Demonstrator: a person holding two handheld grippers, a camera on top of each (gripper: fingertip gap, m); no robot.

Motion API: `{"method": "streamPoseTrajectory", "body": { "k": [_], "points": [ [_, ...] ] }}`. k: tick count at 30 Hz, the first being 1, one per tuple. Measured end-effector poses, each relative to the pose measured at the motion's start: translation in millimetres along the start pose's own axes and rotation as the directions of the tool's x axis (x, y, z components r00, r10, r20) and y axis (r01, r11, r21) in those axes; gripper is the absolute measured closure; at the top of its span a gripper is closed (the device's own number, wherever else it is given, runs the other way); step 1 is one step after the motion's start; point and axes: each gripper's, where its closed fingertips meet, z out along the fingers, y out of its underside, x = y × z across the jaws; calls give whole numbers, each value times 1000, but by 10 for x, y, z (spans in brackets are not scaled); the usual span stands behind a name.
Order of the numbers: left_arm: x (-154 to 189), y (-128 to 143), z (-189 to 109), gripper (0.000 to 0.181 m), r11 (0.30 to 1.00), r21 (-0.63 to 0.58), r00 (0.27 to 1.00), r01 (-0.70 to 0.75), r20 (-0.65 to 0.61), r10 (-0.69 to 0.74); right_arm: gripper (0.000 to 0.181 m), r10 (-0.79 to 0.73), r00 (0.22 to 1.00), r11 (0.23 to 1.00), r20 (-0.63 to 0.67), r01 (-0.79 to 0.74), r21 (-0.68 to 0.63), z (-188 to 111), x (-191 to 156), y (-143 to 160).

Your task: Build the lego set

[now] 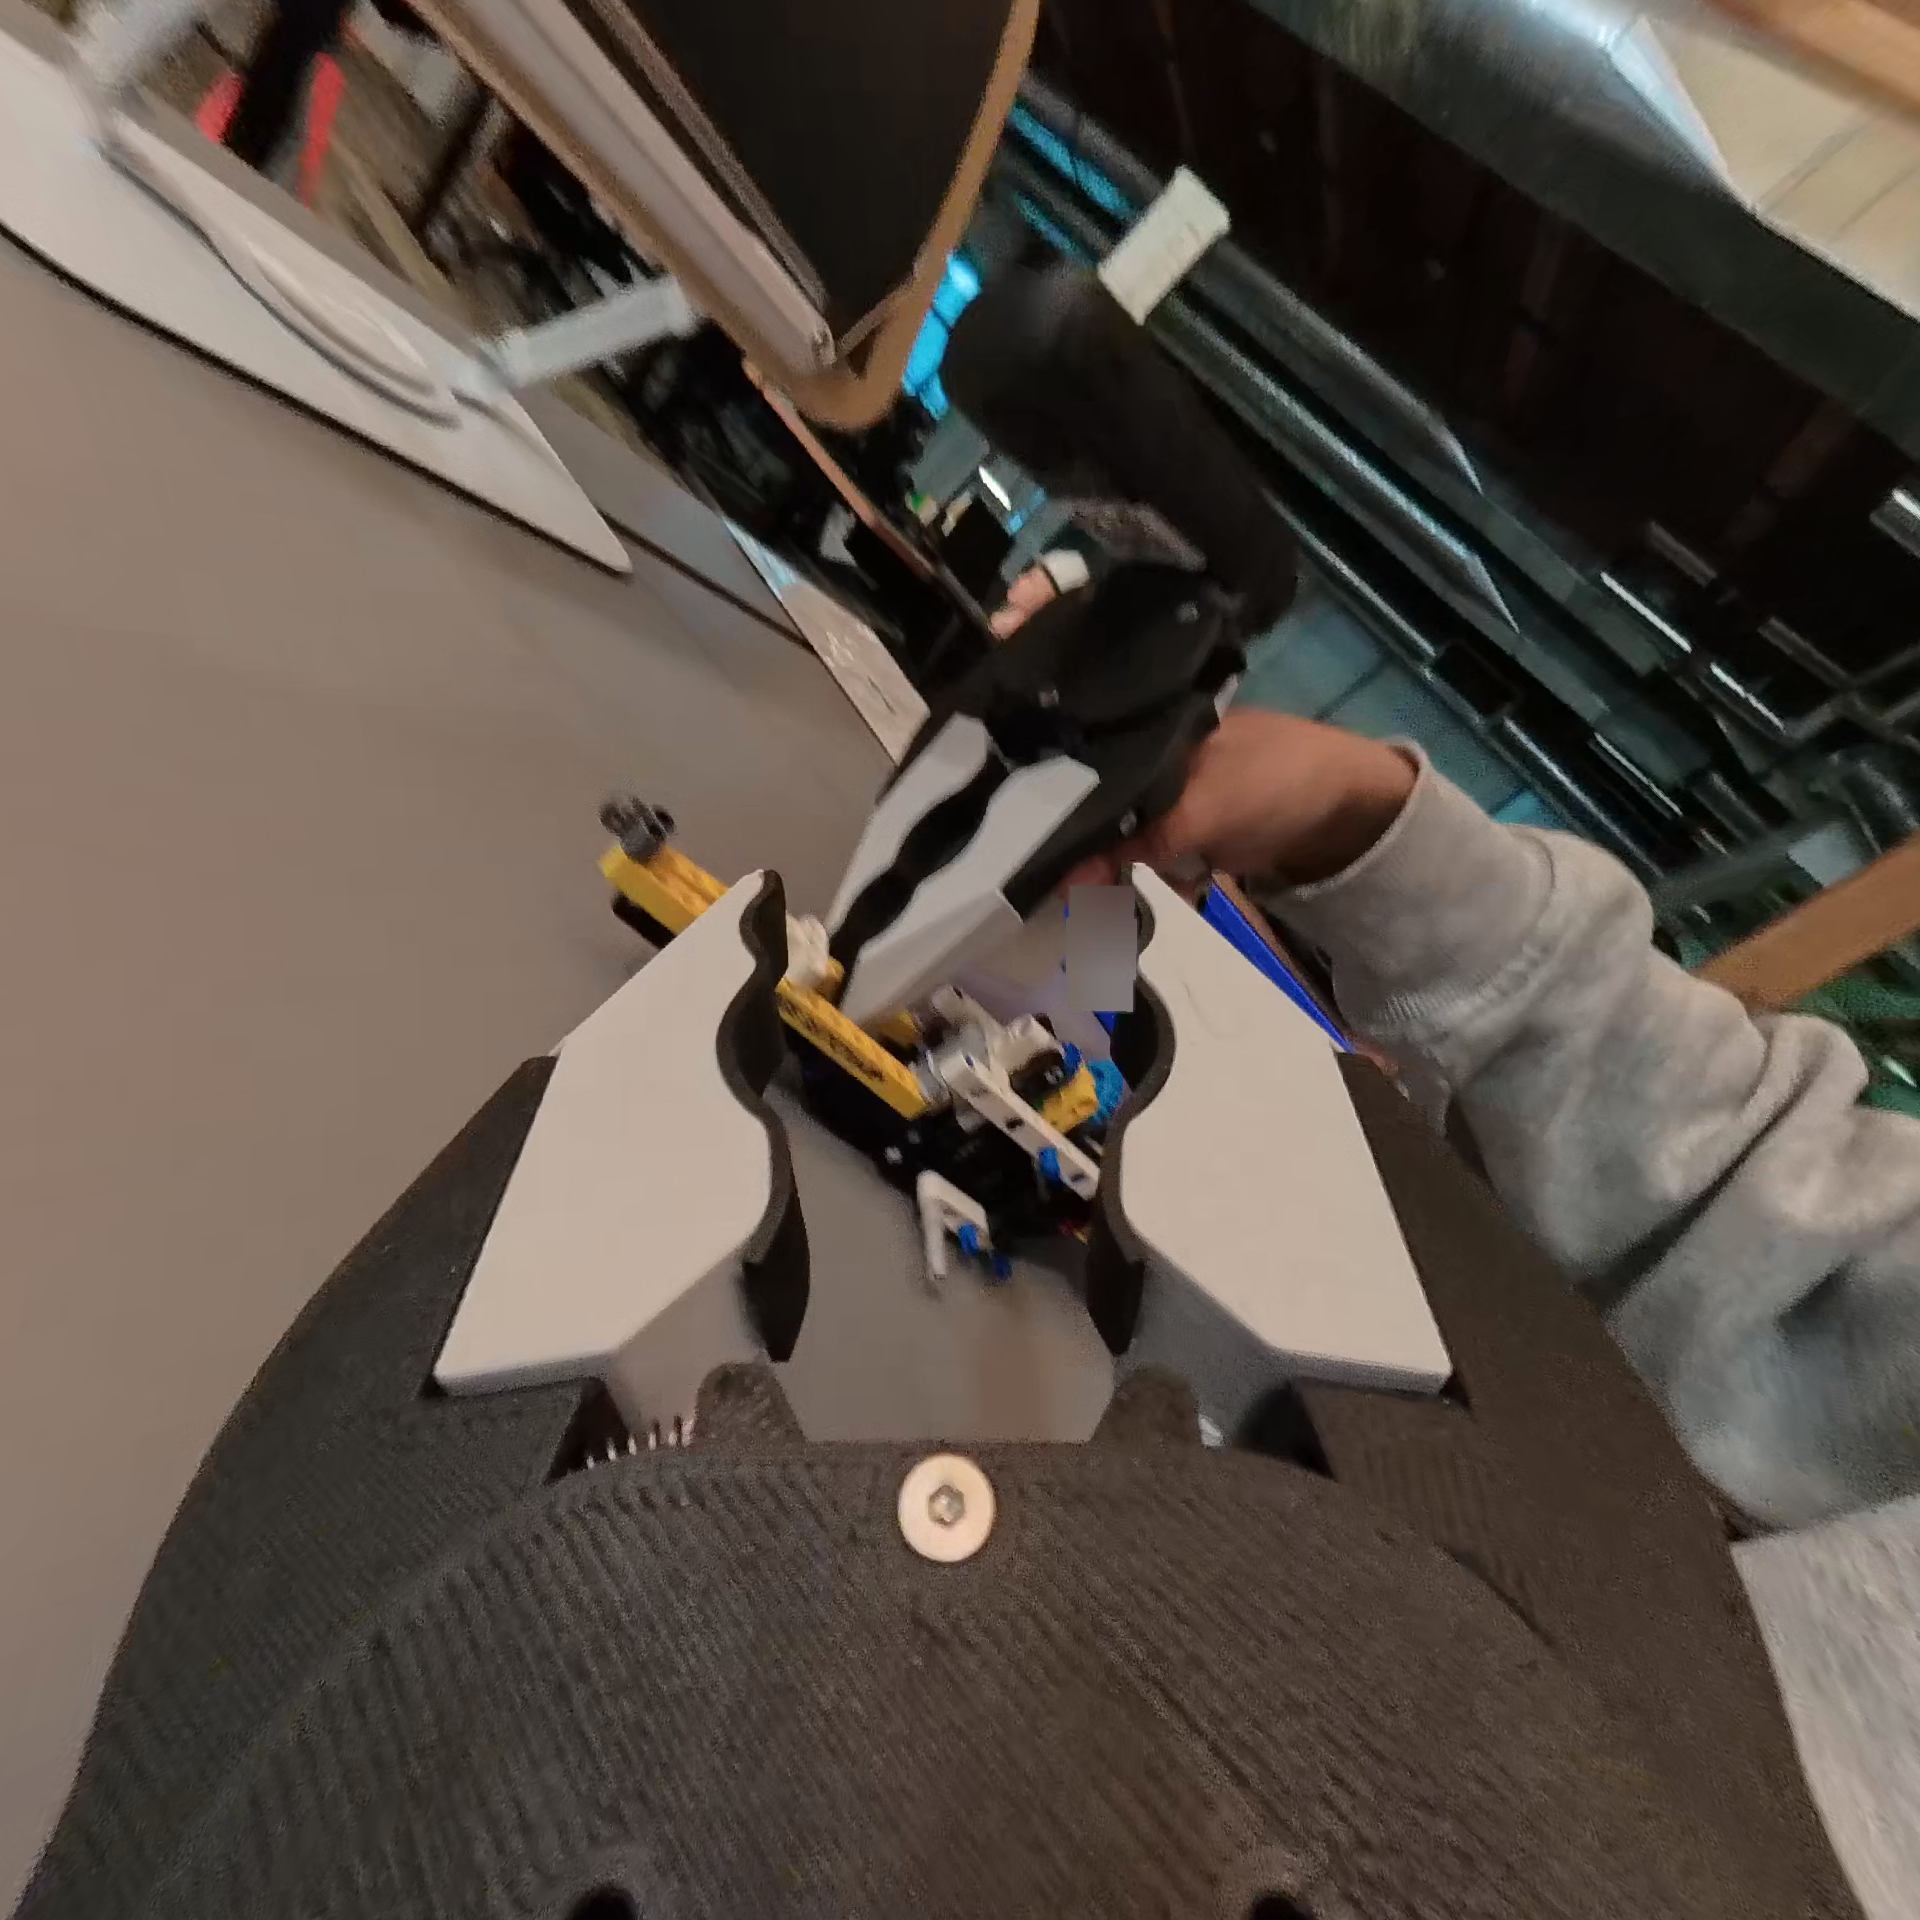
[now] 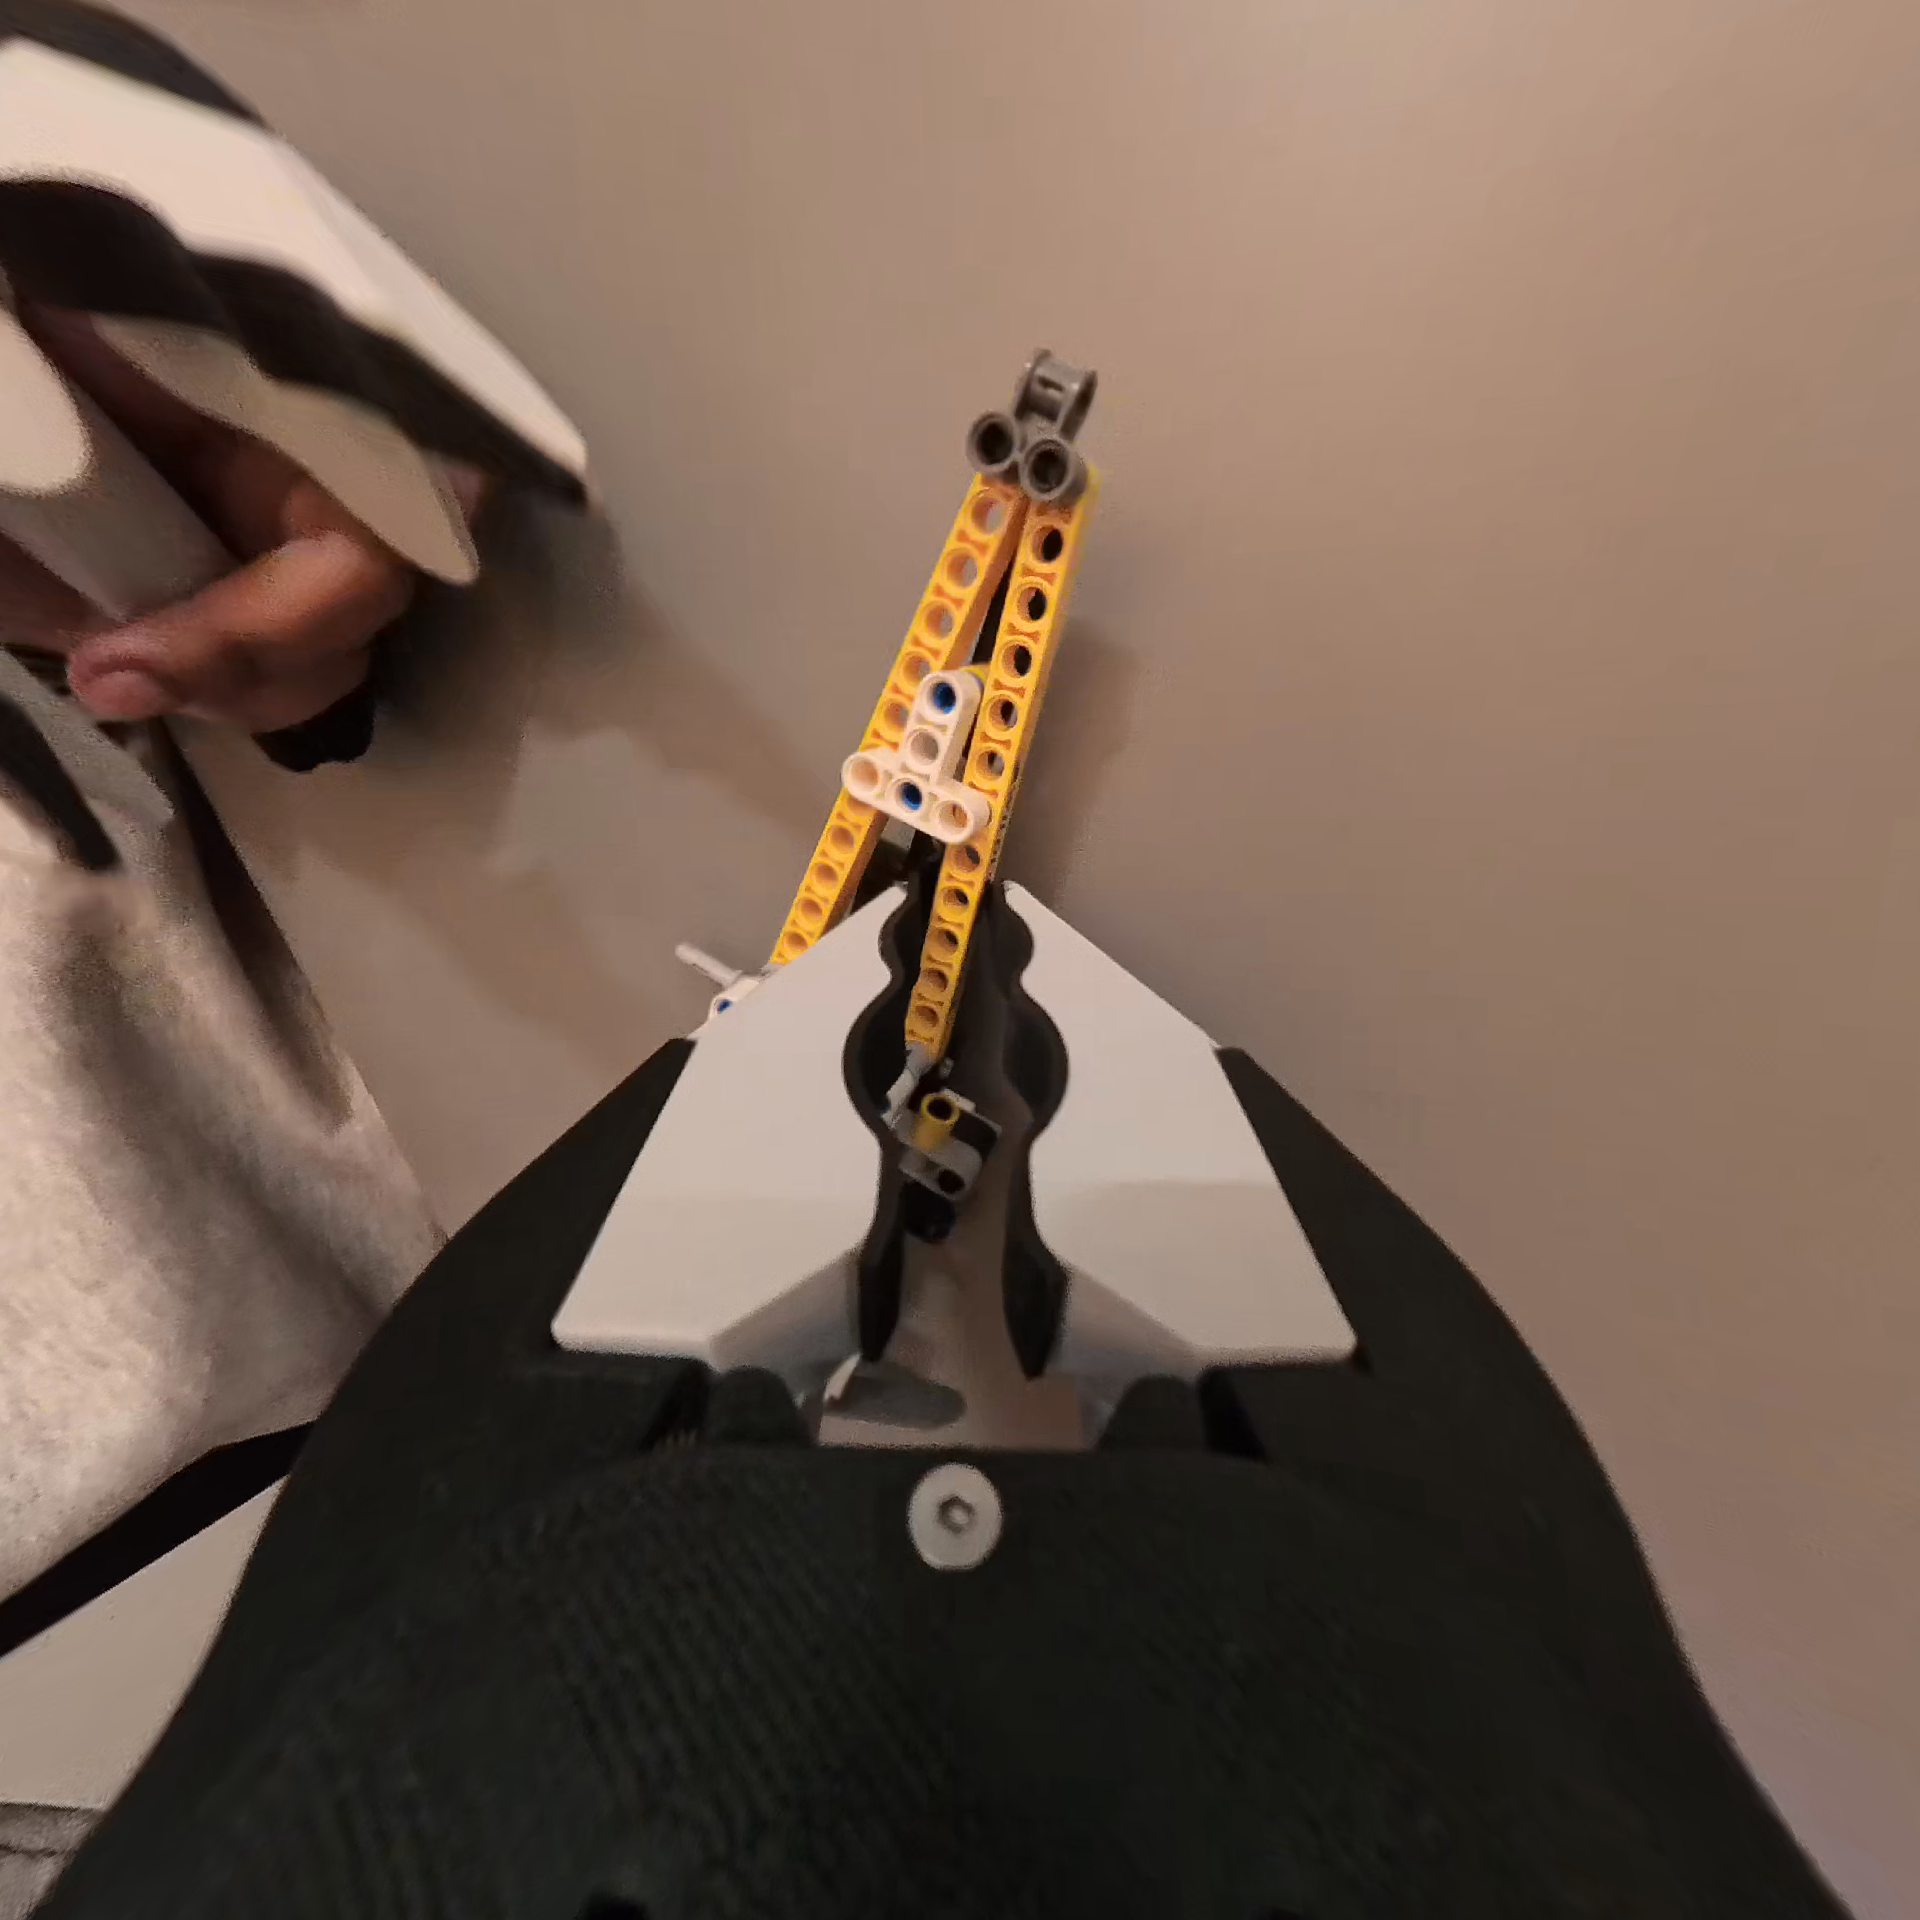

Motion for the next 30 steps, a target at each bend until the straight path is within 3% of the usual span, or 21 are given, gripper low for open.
{"method": "streamPoseTrajectory", "body": {
  "k": [7,15,20,25,30],
  "points": [
    [56,-363,-197,119,964,212,986,-158,77,145,170,-83,996,996,-19,82,-19,60,-204,52],
    [349,-273,-157,128,939,202,958,-280,-8,287,155,26,992,997,-124,-16,77,-157,-54,55],
    [402,-218,-129,131,939,184,953,-290,-37,302,158,114,973,968,-202,-63,245,-471,2,22],
    [397,-198,-117,130,946,172,957,-274,-47,286,156,104,874,929,-474,84,359,-822,-63,-8],
    [391,-186,-112,129,942,164,952,-294,-33,303,159,79,757,811,-649,330,483,-1014,-654,-193]
  ]
}}
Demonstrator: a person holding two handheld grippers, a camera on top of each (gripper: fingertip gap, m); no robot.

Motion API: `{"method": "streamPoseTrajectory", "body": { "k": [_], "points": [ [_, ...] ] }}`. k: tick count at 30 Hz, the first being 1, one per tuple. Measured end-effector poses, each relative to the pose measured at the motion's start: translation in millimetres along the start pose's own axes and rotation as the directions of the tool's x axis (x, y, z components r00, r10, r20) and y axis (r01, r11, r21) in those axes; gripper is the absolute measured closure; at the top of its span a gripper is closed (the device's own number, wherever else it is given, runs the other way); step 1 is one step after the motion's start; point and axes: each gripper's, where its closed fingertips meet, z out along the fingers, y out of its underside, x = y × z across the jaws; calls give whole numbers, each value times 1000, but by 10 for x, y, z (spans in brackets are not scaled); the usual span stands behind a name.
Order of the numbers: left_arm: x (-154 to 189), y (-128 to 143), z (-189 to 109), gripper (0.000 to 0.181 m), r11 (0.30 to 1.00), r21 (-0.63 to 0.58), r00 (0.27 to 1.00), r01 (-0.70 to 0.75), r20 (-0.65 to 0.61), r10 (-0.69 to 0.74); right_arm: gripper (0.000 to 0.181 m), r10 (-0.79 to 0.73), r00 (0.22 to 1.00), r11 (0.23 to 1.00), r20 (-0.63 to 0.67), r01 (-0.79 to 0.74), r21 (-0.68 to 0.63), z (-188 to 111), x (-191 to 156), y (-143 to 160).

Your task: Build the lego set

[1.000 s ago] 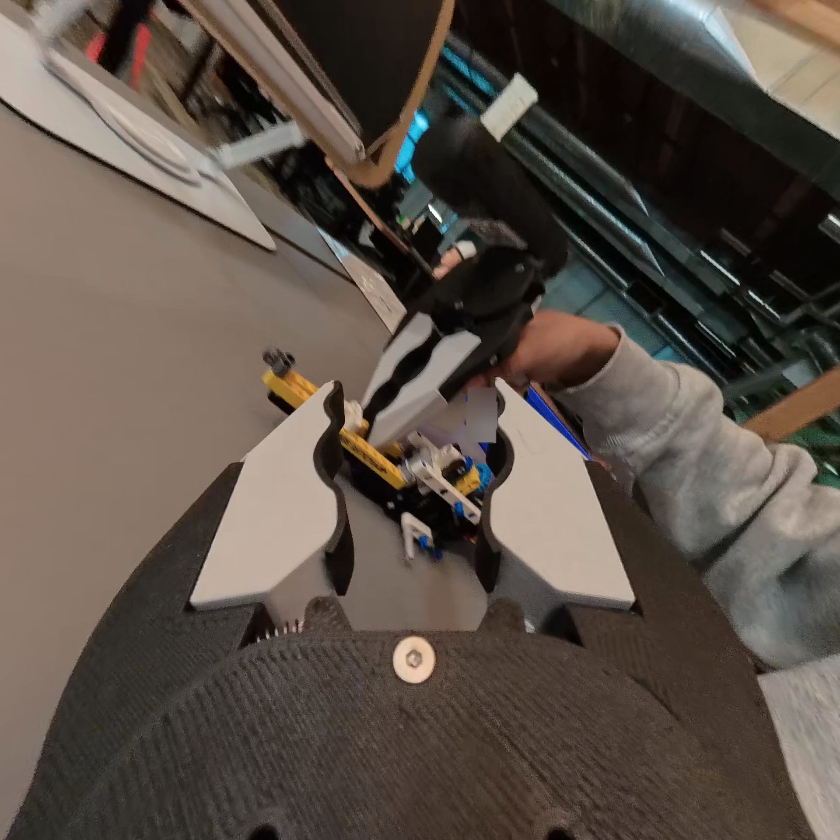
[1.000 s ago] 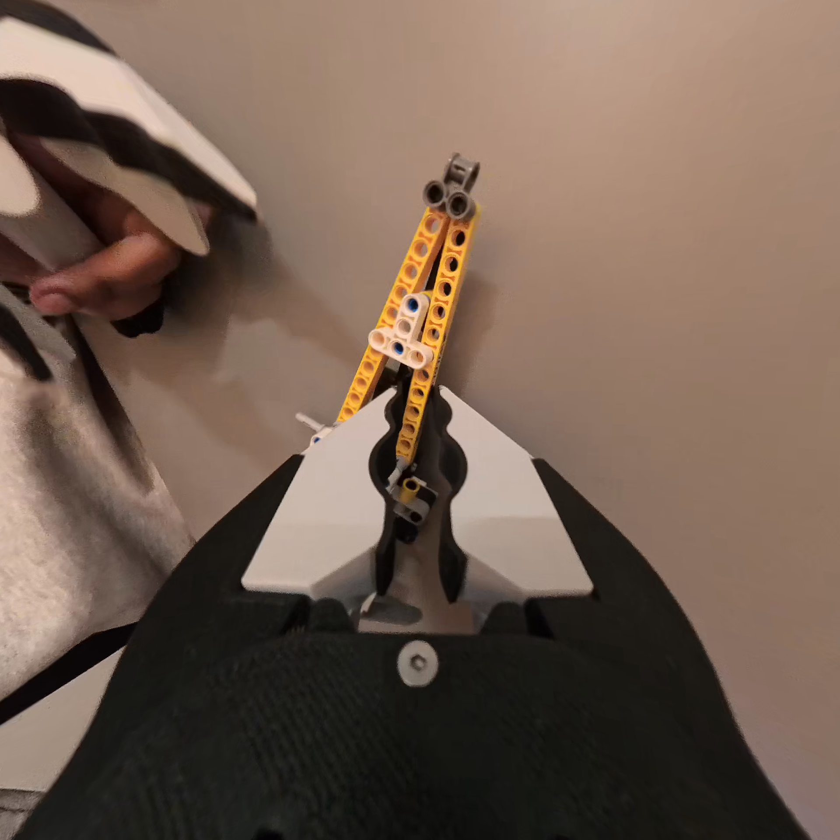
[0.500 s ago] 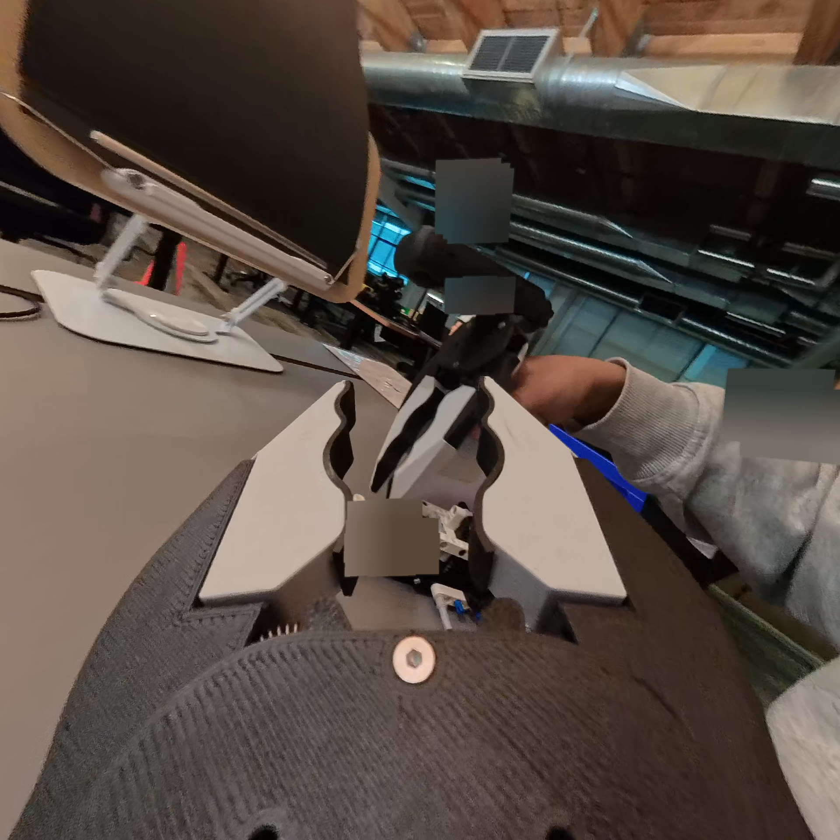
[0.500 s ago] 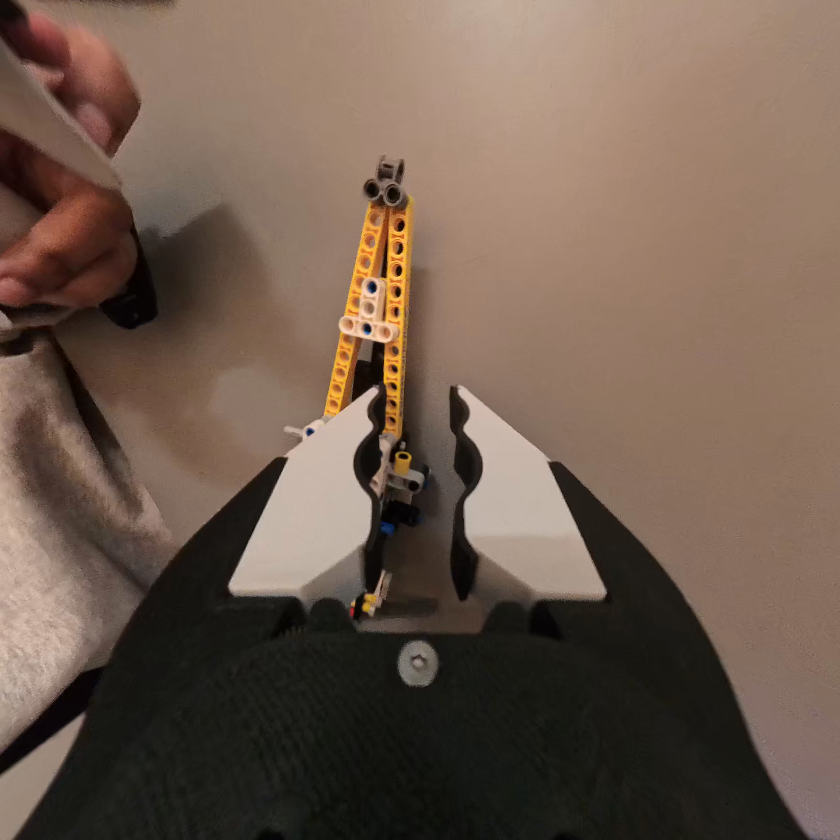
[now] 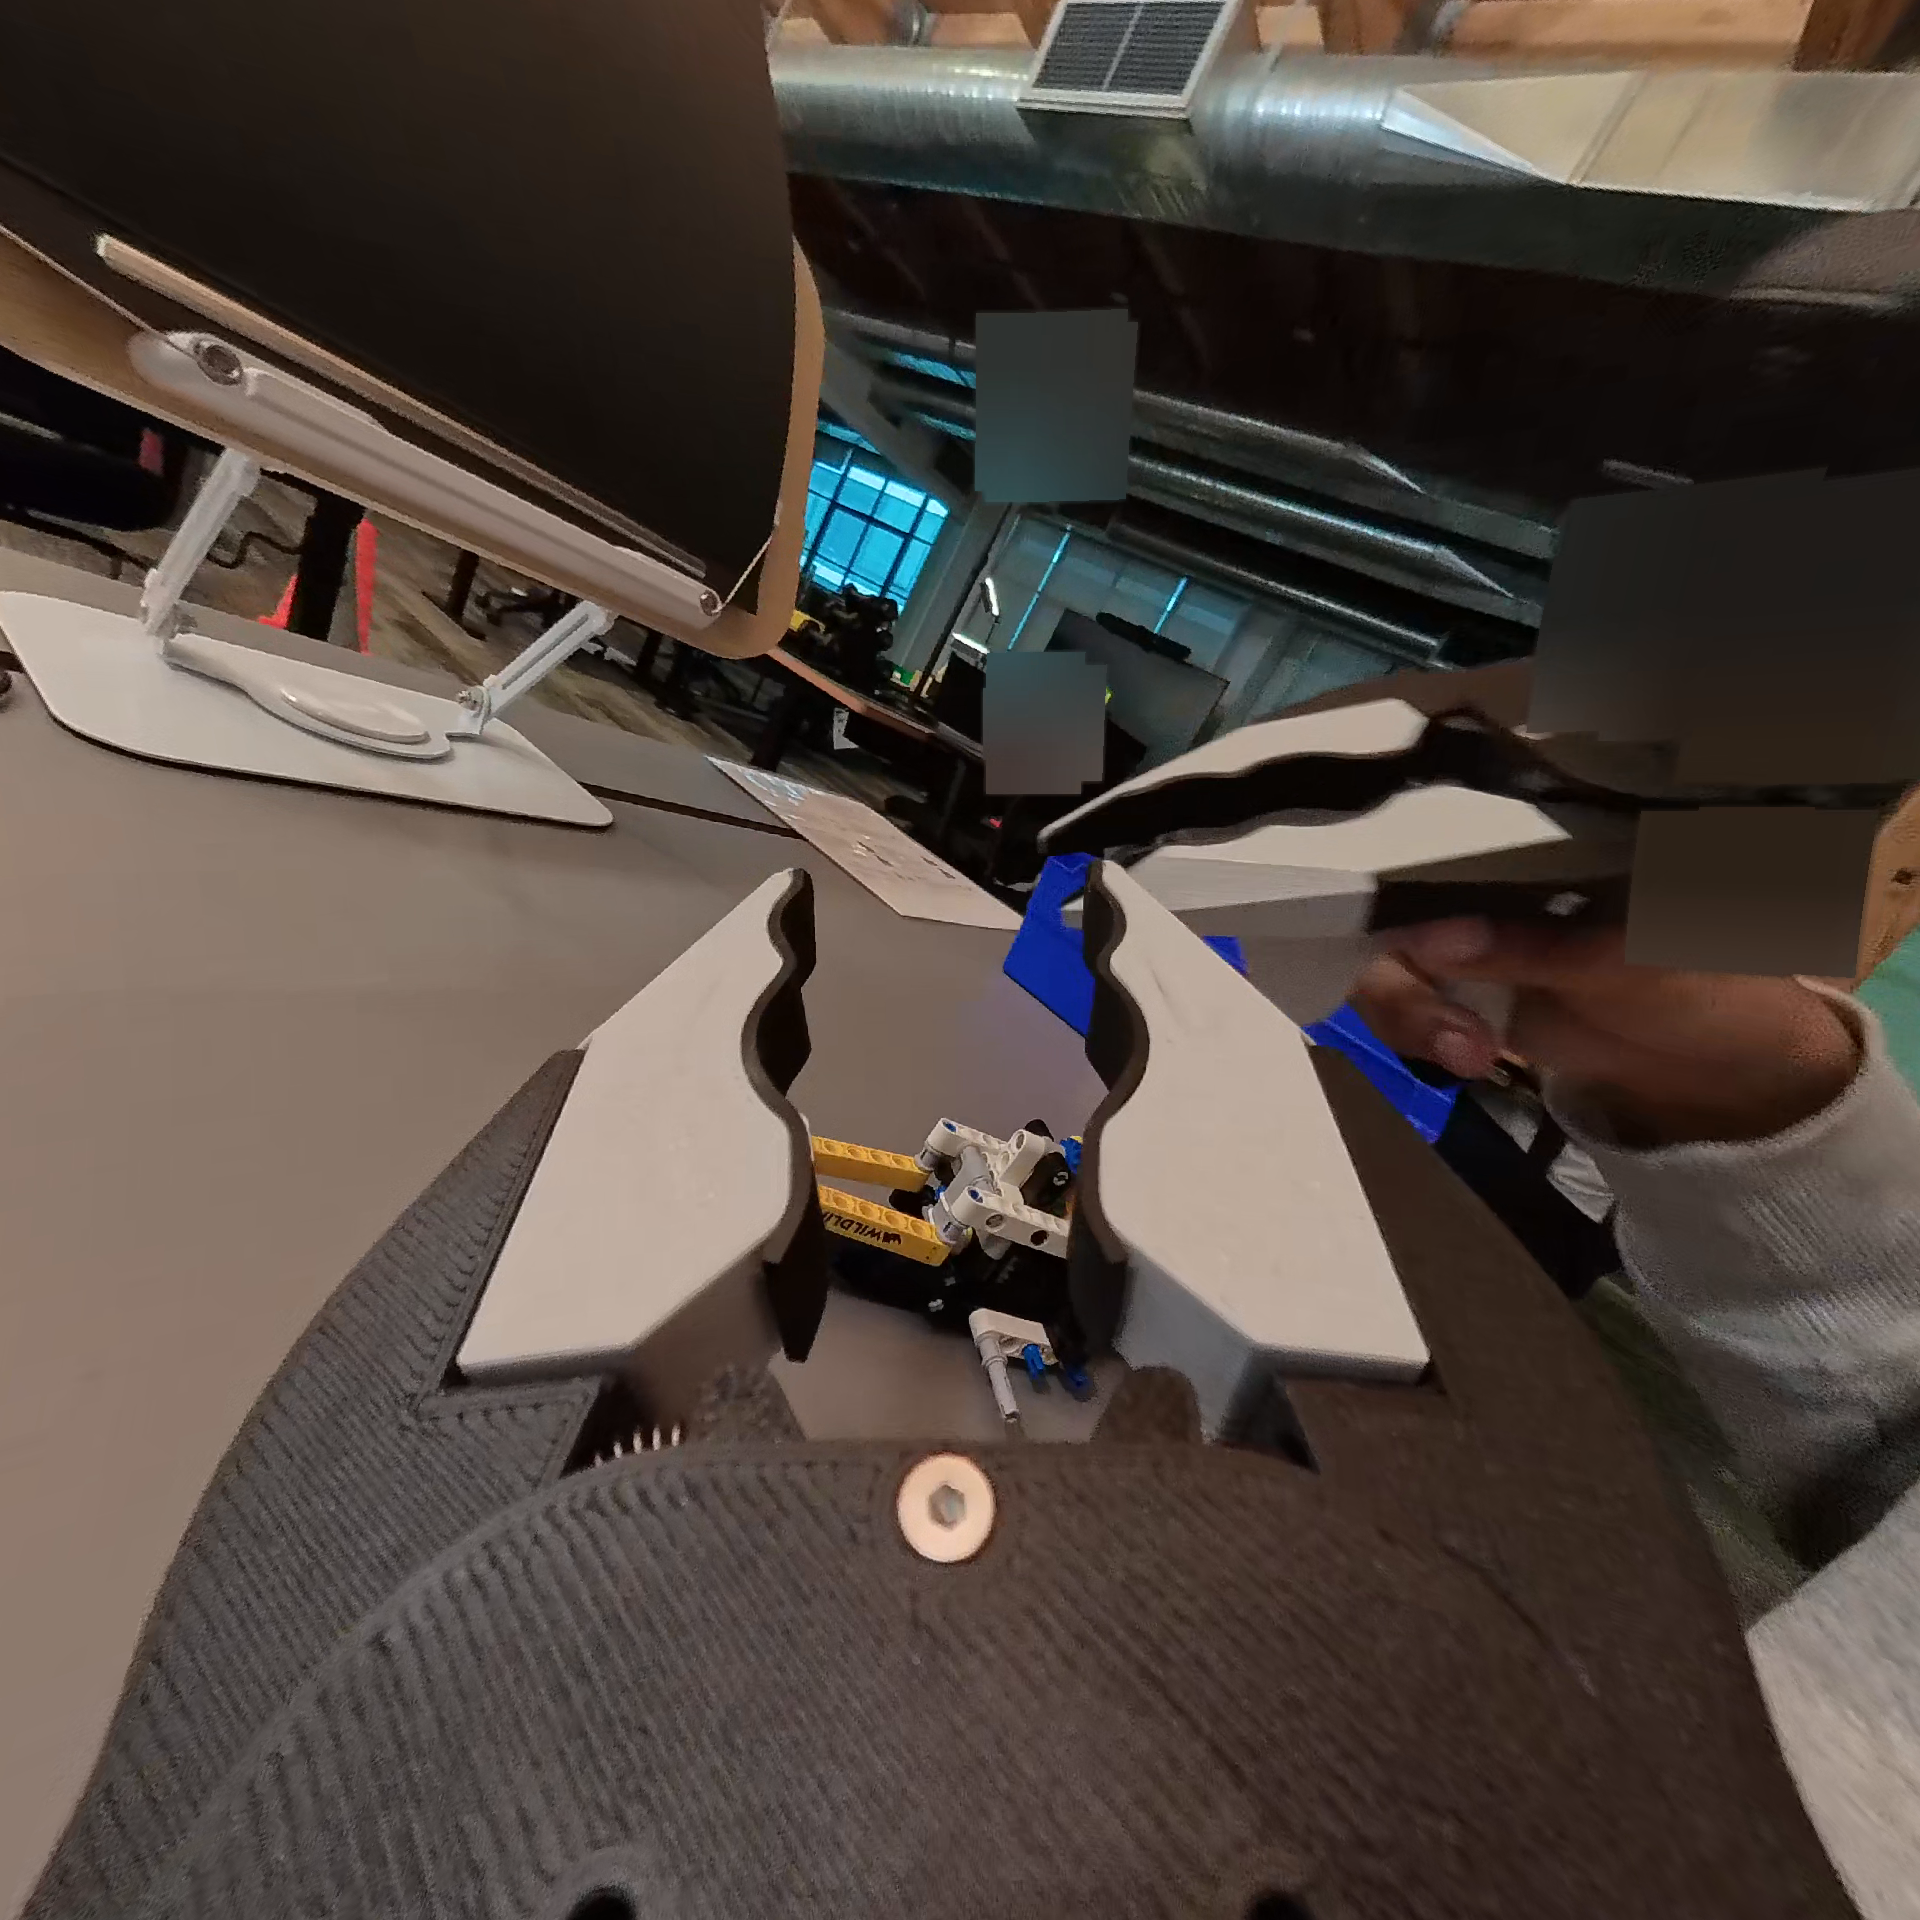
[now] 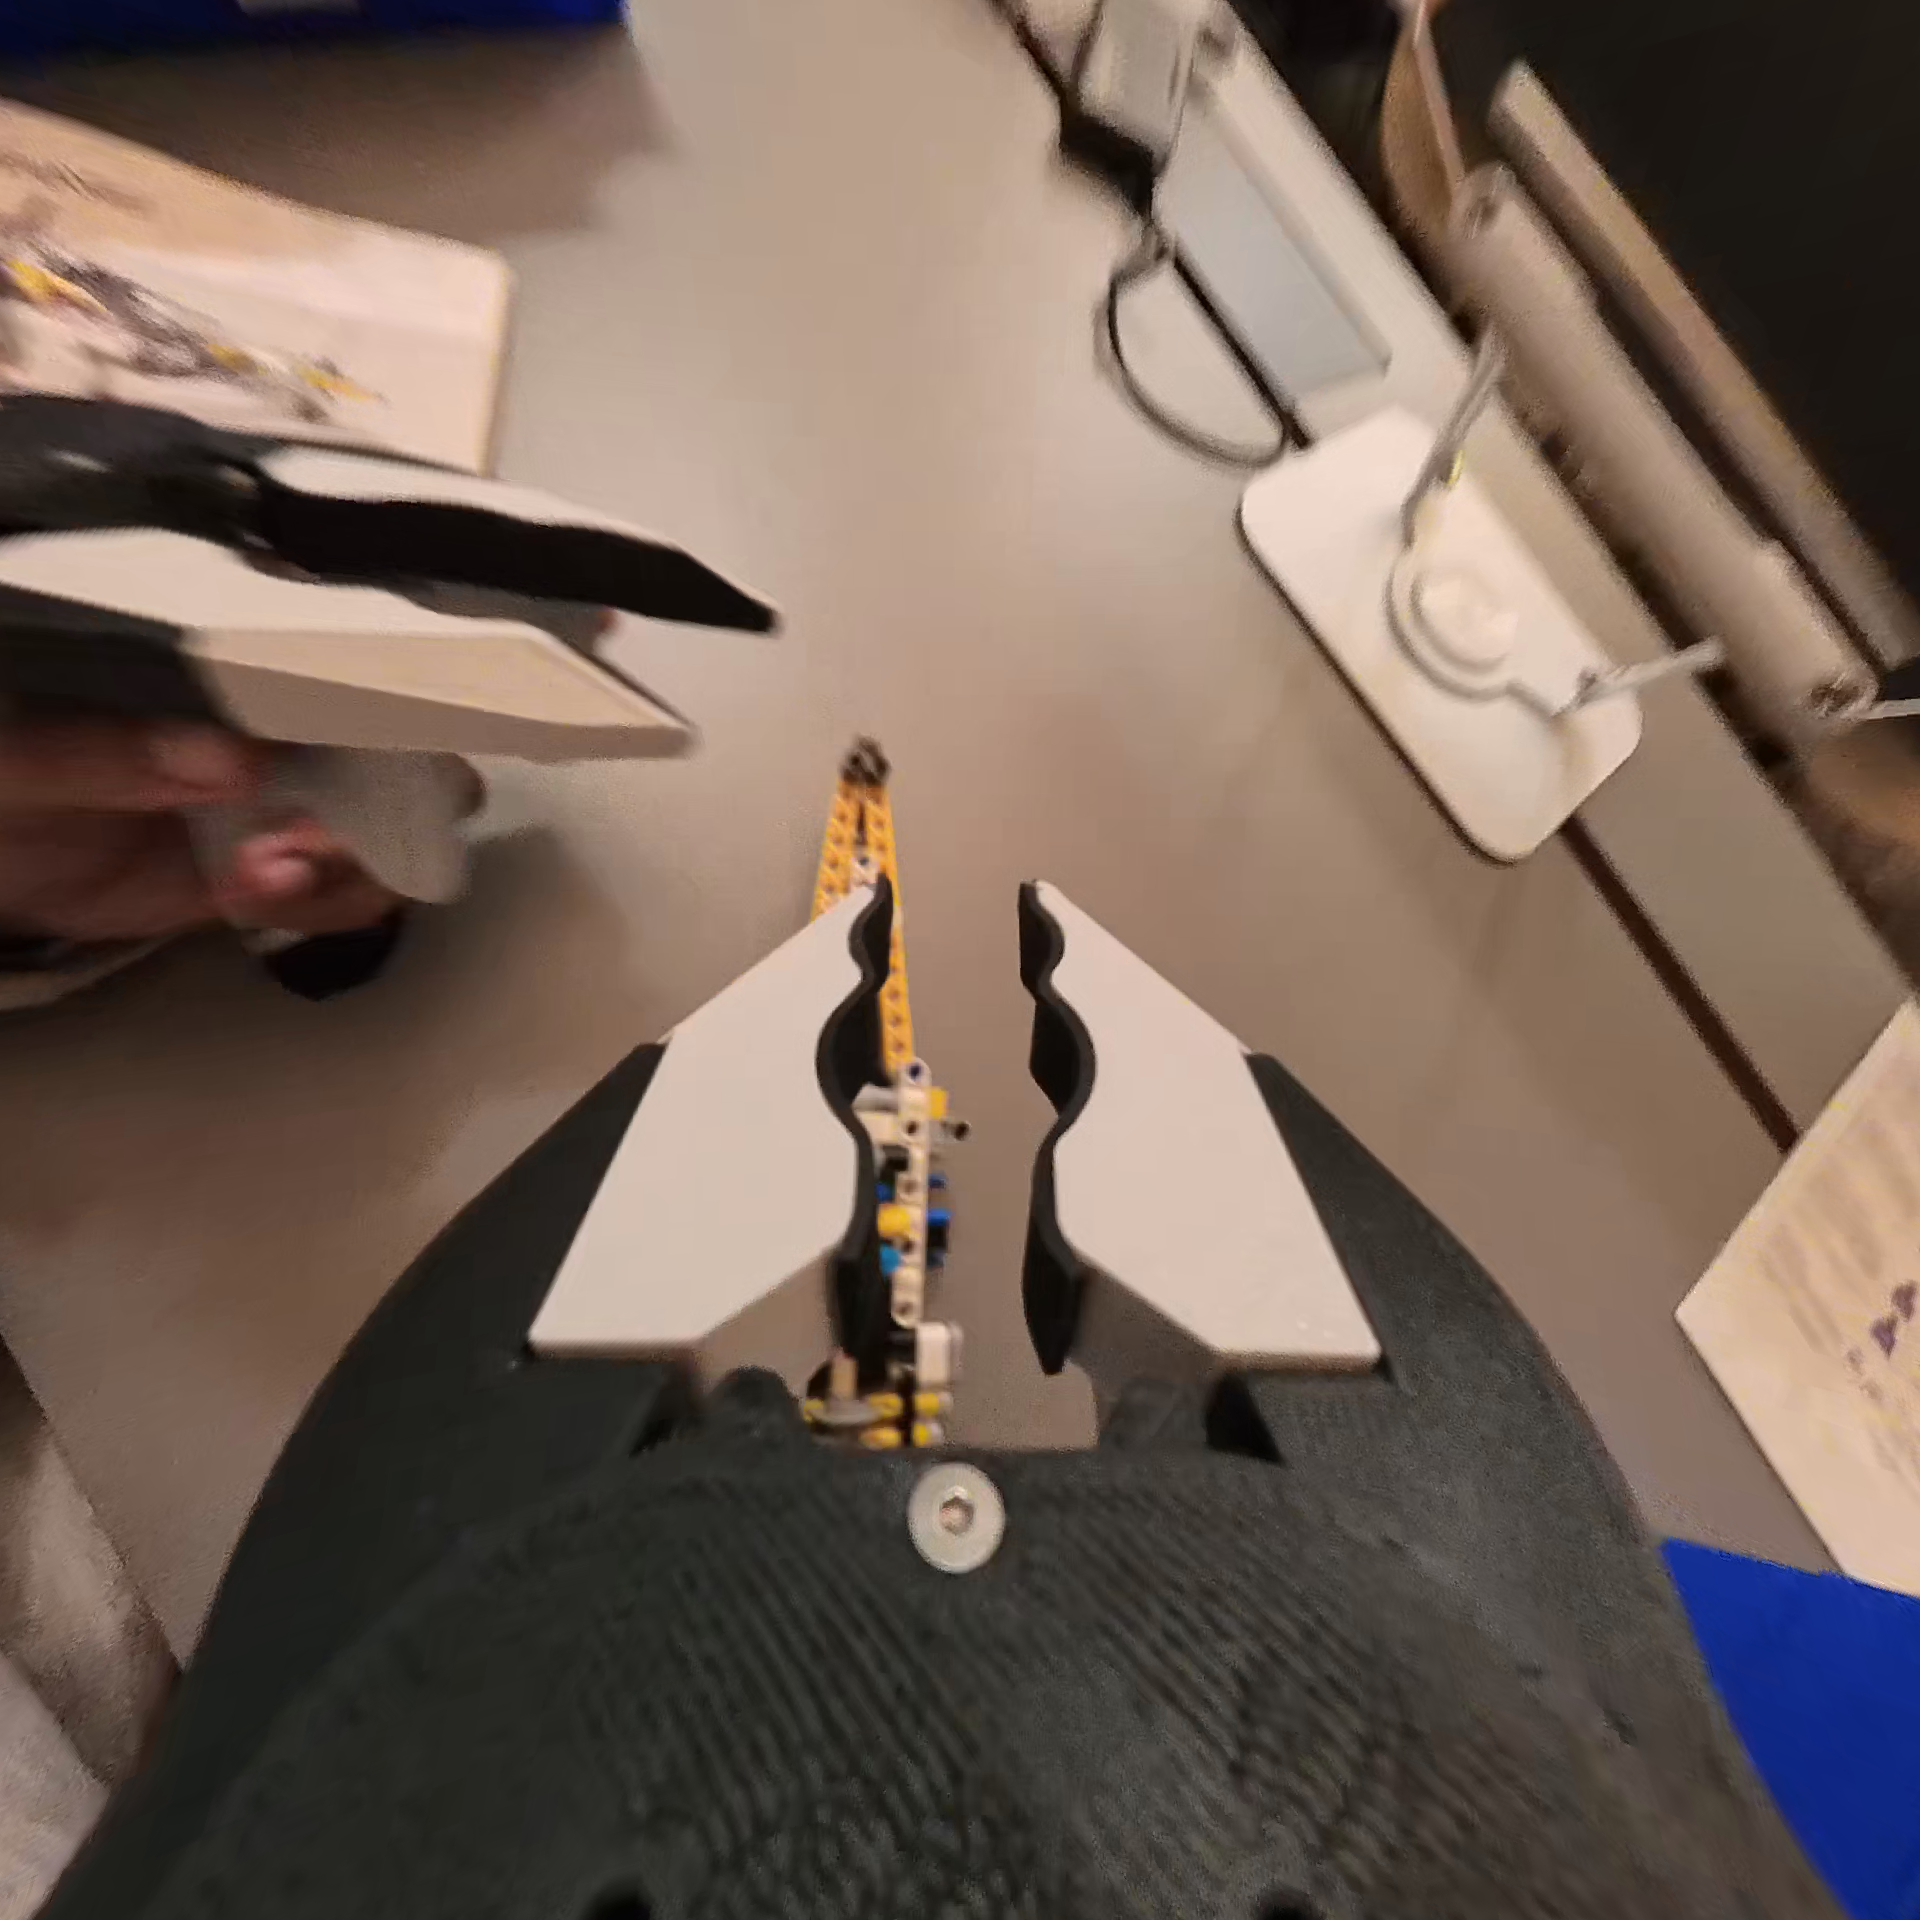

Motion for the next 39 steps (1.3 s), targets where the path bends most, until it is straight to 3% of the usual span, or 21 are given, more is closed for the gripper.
{"method": "streamPoseTrajectory", "body": {
  "k": [2,5,9,12,15,17,21,23,27,31,35,39],
  "points": [
    [-21,-22,-28,128,1000,3,1000,3,11,-3,161,8,999,994,-38,-4,111,-101,-166,-145],
    [-62,-161,-195,124,997,0,997,74,24,-74,161,63,998,977,14,-64,203,-167,-496,-225],
    [113,-268,-724,127,983,-161,994,87,-54,-97,161,126,949,943,289,-205,262,-169,-1230,-224],
    [-81,-206,-1279,130,965,-257,987,-42,140,80,160,120,911,947,396,-225,231,-31,-1674,-62],
    [-495,-119,-1834,119,884,-451,872,-123,376,313,160,62,929,967,365,-146,208,174,-1841,96],
    [-778,-15,-2153,102,782,-614,770,-106,447,455,161,43,919,967,393,-137,216,235,-1949,96],
    [-1158,74,-2505,90,527,-839,557,-136,374,741,161,50,869,957,492,-182,224,236,-2110,35],
    [-1295,32,-2575,87,475,-868,478,-143,360,801,161,62,856,954,514,-203,222,222,-2116,34],
    [-1314,69,-2612,94,509,-855,561,-101,373,738,162,136,807,931,574,-302,204,147,-2094,46],
    [-1184,203,-2583,152,524,-846,669,-101,332,665,163,230,729,893,644,-422,159,105,-2069,51],
    [-1121,227,-2523,178,566,-818,696,-104,347,629,163,281,637,851,718,-511,121,53,-2056,-31],
    [-1112,107,-2490,181,588,-793,646,-158,368,669,163,284,620,842,731,-526,119,39,-2031,-69]
  ]
}}
